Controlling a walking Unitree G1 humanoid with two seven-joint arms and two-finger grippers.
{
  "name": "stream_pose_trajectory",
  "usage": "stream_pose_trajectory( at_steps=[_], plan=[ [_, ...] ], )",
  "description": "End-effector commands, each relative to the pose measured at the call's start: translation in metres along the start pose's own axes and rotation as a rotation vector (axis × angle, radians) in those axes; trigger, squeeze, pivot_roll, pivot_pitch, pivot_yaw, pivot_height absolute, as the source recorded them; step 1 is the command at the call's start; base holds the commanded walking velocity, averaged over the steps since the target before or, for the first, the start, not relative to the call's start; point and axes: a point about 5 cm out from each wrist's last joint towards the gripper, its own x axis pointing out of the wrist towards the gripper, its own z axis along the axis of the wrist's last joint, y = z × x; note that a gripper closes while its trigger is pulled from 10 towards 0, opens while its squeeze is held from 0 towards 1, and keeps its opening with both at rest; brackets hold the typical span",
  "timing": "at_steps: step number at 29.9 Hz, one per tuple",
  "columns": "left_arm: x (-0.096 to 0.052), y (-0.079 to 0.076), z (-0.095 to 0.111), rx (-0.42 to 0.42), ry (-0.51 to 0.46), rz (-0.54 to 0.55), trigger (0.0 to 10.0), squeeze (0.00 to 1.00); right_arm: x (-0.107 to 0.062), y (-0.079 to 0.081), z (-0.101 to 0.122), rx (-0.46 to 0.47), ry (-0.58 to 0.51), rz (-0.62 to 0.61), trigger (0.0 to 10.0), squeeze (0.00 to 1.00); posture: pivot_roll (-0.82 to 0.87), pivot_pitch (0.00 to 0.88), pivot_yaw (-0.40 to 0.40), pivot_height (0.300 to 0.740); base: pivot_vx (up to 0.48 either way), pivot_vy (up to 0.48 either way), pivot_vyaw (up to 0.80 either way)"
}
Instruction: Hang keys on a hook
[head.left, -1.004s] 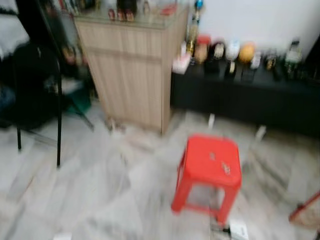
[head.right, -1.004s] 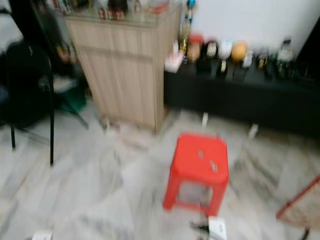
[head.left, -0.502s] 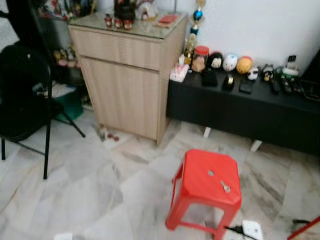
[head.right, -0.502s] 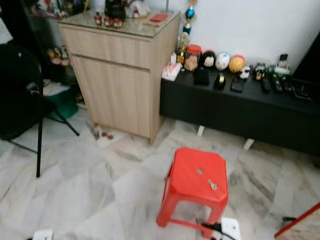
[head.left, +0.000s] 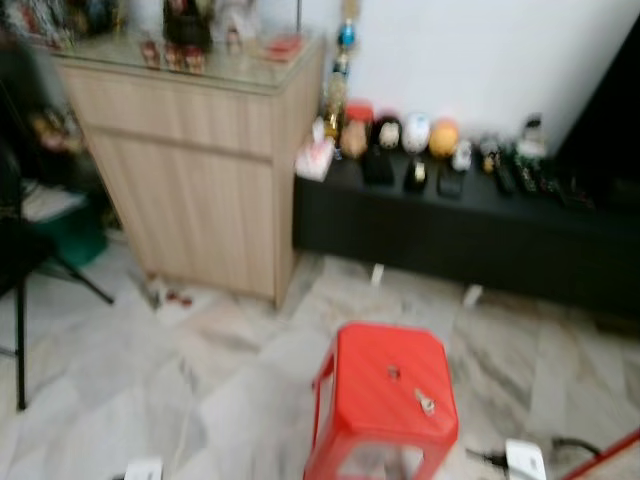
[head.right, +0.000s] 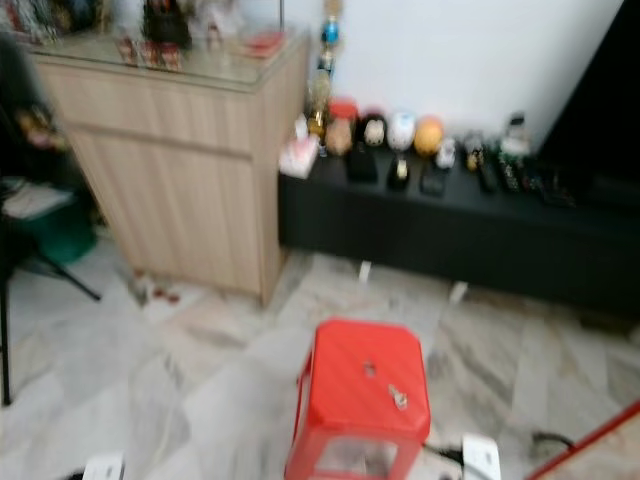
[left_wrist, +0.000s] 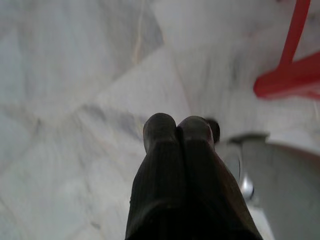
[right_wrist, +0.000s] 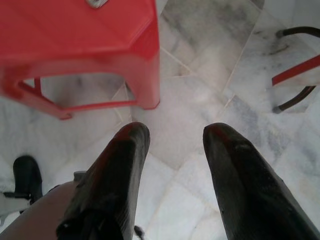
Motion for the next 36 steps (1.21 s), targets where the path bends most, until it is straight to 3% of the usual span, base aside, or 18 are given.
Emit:
stream_pose_trajectory(
  at_steps=[1, 11, 22, 25, 27, 31, 36],
  plan=[
    [0.000, -0.009, -0.004, -0.003, 0.010, -0.022, 10.0, 0.00, -0.002, -0.013, 0.002, 0.014, -0.016, -0.033, 10.0, 0.00, 0.10, 0.000, -0.063, 0.740, 0.296, 0.000, 0.00],
    [0.001, -0.014, 0.002, 0.001, -0.013, -0.036, 10.0, 0.00, -0.001, -0.001, -0.006, -0.064, -0.002, 0.014, 10.0, 0.00, 0.09, 0.000, -0.053, 0.740, 0.295, 0.000, 0.21],
    [0.002, -0.017, 0.004, 0.035, -0.008, -0.055, 10.0, 0.00, -0.001, 0.007, -0.006, -0.001, -0.038, -0.004, 10.0, 0.00, 0.06, 0.000, -0.043, 0.740, 0.157, 0.000, 0.19],
    [0.001, -0.014, 0.000, 0.028, 0.004, -0.053, 10.0, 0.00, 0.001, 0.013, 0.007, 0.059, -0.104, -0.012, 10.0, 0.00, 0.07, 0.000, -0.048, 0.740, 0.000, 0.000, 0.00],
    [0.000, -0.008, -0.003, 0.021, 0.015, -0.041, 10.0, 0.00, 0.001, 0.021, 0.026, 0.108, -0.223, 0.030, 10.0, 0.00, 0.07, 0.000, -0.052, 0.740, 0.000, 0.000, 0.00],
    [-0.001, -0.001, -0.007, 0.015, 0.031, -0.026, 10.0, 0.00, -0.002, 0.035, 0.038, 0.089, -0.350, 0.096, 10.0, 0.00, 0.07, 0.000, -0.052, 0.740, 0.000, 0.000, 0.00],
    [-0.002, -0.002, -0.010, 0.007, 0.042, -0.019, 10.0, 0.00, -0.011, 0.040, 0.047, 0.119, -0.502, 0.094, 10.0, 0.00, 0.05, 0.000, -0.047, 0.740, 0.000, 0.000, 0.00]
  ],
)
